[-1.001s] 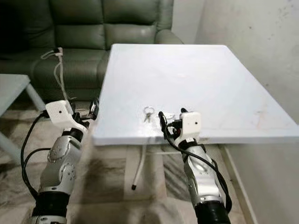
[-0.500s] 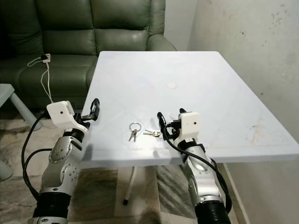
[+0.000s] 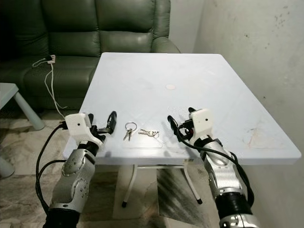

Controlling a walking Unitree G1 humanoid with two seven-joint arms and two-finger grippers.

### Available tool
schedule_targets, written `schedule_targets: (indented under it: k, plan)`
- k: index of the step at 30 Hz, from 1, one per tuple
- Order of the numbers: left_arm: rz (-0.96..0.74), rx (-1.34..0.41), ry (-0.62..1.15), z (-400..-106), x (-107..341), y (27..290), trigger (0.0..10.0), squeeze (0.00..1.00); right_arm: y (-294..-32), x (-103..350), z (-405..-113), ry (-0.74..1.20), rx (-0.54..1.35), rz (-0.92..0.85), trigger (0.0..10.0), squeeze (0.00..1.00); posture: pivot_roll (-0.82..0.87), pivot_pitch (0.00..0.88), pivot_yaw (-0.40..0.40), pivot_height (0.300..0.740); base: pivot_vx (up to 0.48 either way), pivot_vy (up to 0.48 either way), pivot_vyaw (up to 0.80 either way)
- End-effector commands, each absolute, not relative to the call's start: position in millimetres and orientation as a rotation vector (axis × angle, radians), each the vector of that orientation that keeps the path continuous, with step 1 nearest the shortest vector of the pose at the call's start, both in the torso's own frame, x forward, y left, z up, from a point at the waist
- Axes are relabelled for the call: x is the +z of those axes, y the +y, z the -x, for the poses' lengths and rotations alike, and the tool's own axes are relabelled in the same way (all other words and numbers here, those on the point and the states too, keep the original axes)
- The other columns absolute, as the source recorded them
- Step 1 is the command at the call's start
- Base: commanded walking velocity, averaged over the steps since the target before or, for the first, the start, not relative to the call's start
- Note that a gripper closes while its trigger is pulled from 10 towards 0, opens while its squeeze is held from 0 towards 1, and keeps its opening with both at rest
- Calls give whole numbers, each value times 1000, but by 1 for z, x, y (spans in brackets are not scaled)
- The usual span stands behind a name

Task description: Hang keys on a hook

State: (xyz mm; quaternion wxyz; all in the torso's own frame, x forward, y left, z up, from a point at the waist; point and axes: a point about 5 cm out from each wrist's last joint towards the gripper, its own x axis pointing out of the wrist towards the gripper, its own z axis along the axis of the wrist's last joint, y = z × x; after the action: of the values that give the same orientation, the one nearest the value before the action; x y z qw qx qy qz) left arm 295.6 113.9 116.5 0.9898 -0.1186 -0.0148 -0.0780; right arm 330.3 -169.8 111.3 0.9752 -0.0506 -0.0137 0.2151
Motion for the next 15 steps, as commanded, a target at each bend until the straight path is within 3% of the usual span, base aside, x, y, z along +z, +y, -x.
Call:
schedule_targets:
  k: [1, 2, 11, 12, 15]
  plan:
    - [244, -180, -27, -290, 118, 104, 10000, 0, -175, 118, -336, -41, 445, 113, 10000, 0, 18, 0, -75, 740, 0, 0, 0]
    - [243, -183, -25, -289, 117, 103, 10000, 0, -175, 118, -337, -37, 453, 114, 10000, 1000, 19, 0, -76, 740, 0, 0, 0]
    - [236, -202, -11, -279, 115, 97, 10000, 0, -169, 116, -346, -3, 538, 144, 10000, 1000, 36, 29, -94, 740, 0, 0, 0]
    - [235, -204, -8, -278, 114, 97, 10000, 0, -167, 115, -348, 5, 551, 152, 10000, 16, 41, 35, -96, 740, 0, 0, 0]
    - [235, -207, -4, -276, 114, 96, 10000, 0, -162, 114, -351, 33, 600, 156, 10000, 0, 47, 41, -97, 740, 0, 0, 0]
